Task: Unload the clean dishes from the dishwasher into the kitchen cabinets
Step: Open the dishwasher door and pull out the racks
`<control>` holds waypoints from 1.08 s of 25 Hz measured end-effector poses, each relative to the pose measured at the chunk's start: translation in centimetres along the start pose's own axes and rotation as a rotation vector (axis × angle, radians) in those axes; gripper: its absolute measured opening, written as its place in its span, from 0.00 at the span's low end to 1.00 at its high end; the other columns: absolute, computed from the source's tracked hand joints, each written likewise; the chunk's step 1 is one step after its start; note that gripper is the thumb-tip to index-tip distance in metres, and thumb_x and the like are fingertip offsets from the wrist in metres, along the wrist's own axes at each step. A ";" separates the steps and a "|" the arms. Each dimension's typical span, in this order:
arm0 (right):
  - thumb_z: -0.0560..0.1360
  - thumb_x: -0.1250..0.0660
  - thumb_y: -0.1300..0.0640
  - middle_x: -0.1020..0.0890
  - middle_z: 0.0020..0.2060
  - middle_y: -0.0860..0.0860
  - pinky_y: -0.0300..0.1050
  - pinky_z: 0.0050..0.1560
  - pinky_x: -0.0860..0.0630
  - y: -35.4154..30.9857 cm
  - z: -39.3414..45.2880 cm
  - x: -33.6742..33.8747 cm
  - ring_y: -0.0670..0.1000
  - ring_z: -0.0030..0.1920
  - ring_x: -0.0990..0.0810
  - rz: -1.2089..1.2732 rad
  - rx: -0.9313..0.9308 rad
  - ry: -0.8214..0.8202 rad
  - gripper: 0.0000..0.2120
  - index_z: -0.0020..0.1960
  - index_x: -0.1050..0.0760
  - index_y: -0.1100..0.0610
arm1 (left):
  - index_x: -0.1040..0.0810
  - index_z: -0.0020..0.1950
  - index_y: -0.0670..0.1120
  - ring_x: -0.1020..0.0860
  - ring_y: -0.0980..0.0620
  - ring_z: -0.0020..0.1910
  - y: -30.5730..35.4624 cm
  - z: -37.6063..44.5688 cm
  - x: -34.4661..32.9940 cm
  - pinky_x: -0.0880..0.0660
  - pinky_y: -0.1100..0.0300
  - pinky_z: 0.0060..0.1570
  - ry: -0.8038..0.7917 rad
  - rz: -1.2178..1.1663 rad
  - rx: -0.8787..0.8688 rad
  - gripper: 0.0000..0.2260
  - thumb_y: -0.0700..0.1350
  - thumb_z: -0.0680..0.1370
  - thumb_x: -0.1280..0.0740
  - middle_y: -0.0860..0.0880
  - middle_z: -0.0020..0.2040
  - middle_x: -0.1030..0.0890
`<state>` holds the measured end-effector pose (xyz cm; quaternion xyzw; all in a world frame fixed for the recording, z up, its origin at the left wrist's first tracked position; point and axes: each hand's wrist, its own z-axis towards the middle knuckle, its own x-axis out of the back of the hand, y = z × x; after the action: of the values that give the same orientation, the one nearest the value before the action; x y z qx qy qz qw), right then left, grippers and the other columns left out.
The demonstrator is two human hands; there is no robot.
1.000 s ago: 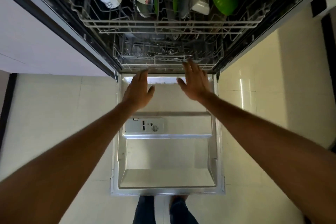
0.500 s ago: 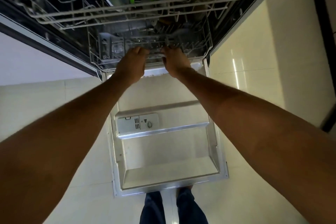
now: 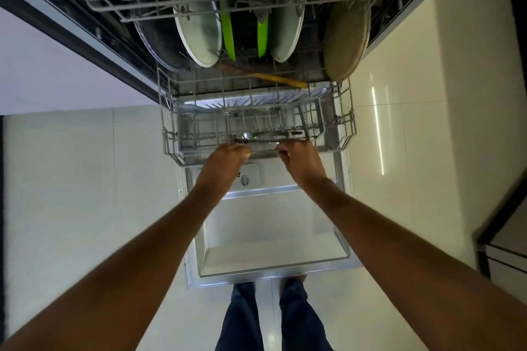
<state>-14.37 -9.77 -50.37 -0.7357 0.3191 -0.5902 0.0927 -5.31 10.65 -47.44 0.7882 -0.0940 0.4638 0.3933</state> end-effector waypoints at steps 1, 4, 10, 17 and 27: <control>0.80 0.31 0.57 0.13 0.42 0.55 0.51 0.43 0.17 0.1 -1.3 -0.4 0.56 0.41 0.15 -0.002 -0.003 -0.014 0.06 0.48 0.16 0.56 | 0.15 0.55 0.43 0.17 0.42 0.50 0.2 -1.2 -0.8 0.18 0.49 0.51 -0.001 0.022 0.003 0.07 0.36 0.80 0.31 0.43 0.51 0.14; 0.81 0.31 0.53 0.15 0.41 0.53 0.47 0.40 0.20 0.1 -5.4 -1.5 0.53 0.40 0.18 -0.002 0.003 -0.069 0.09 0.45 0.19 0.57 | 0.16 0.59 0.44 0.17 0.45 0.54 0.6 -4.7 -3.1 0.20 0.53 0.53 -0.048 0.061 0.022 0.09 0.36 0.79 0.29 0.45 0.54 0.14; 0.82 0.32 0.51 0.19 0.39 0.55 0.42 0.40 0.32 0.0 -11.0 -3.4 0.54 0.42 0.21 -0.005 -0.054 -0.157 0.12 0.43 0.21 0.57 | 0.16 0.61 0.44 0.19 0.45 0.56 2.8 -9.8 -5.1 0.24 0.54 0.55 -0.099 -0.019 0.107 0.10 0.40 0.83 0.34 0.44 0.55 0.15; 0.83 0.34 0.47 0.25 0.37 0.48 0.39 0.36 0.34 0.2 -14.9 -4.2 0.49 0.38 0.25 -0.039 -0.129 -0.276 0.14 0.46 0.19 0.55 | 0.21 0.64 0.55 0.25 0.54 0.60 2.0 -15.5 -8.2 0.23 0.52 0.61 -0.198 -0.121 0.205 0.16 0.57 0.86 0.44 0.53 0.61 0.21; 0.79 0.30 0.45 0.18 0.49 0.48 0.50 0.56 0.20 1.3 -17.1 -5.1 0.51 0.53 0.19 -0.149 -0.149 -0.672 0.09 0.55 0.22 0.48 | 0.24 0.71 0.59 0.24 0.56 0.65 2.7 -20.7 -9.8 0.26 0.60 0.64 -0.319 -0.097 0.246 0.20 0.59 0.87 0.51 0.56 0.68 0.23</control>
<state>-31.21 -3.73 -50.30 -0.9149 0.2583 -0.2952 0.0951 -25.68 21.37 -48.51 0.8975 -0.0597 0.3214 0.2961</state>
